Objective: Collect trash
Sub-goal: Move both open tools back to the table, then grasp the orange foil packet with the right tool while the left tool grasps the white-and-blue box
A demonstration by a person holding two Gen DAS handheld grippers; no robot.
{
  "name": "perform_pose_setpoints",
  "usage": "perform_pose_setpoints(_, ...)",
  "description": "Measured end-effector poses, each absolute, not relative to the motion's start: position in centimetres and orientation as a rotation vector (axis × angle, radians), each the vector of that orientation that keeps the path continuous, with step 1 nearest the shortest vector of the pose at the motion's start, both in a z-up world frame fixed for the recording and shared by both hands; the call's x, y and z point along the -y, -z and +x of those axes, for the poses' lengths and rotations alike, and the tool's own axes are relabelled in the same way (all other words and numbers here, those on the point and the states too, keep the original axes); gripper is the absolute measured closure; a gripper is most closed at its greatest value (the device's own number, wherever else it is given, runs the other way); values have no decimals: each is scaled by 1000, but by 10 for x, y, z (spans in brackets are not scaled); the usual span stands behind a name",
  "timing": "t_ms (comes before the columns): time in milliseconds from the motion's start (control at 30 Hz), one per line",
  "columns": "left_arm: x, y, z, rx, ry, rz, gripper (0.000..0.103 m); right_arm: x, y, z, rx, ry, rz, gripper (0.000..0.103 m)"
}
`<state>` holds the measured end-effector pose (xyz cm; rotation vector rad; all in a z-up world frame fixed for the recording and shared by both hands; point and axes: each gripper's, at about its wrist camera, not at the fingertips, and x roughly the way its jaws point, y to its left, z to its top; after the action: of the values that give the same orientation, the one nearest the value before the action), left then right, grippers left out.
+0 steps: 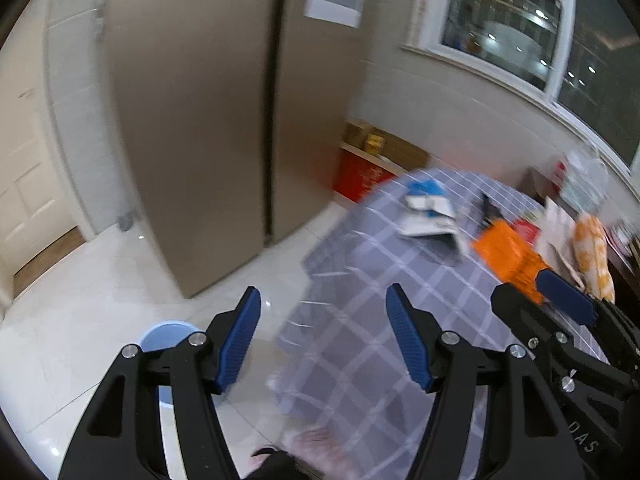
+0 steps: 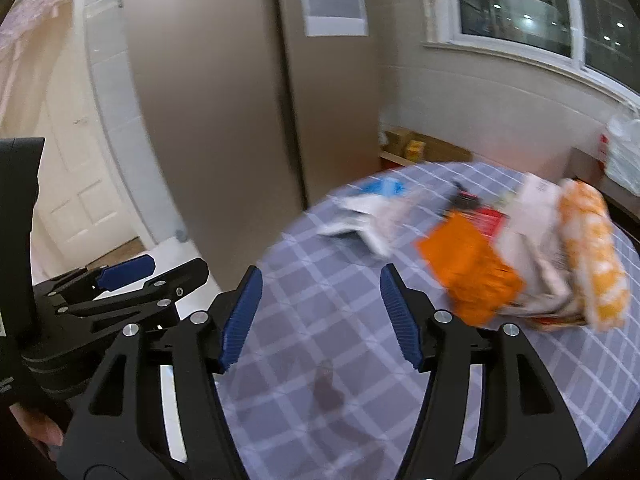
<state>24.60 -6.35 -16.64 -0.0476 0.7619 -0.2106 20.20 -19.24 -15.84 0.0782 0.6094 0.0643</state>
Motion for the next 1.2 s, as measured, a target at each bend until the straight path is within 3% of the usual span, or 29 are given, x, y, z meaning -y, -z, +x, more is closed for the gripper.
perform_pose_setpoints(333, 128, 183, 272, -803, 295, 7, 38, 254, 175, 213, -712, 60, -40, 34)
perform_pose_setpoints(933, 154, 202, 305, -859, 375, -30, 36, 260, 204, 261, -861, 72, -121, 26)
perform_pose_setpoints(1000, 155, 203, 310, -867, 379, -44, 36, 267, 204, 264, -869, 53, -91, 29)
perform_pose_setpoints(1067, 155, 203, 314, -869, 376, -53, 36, 273, 203, 265, -871, 23, -53, 45)
perform_pose_setpoints(1200, 158, 204, 318, -871, 385, -67, 36, 280, 201, 262, -858, 19, -18, 47)
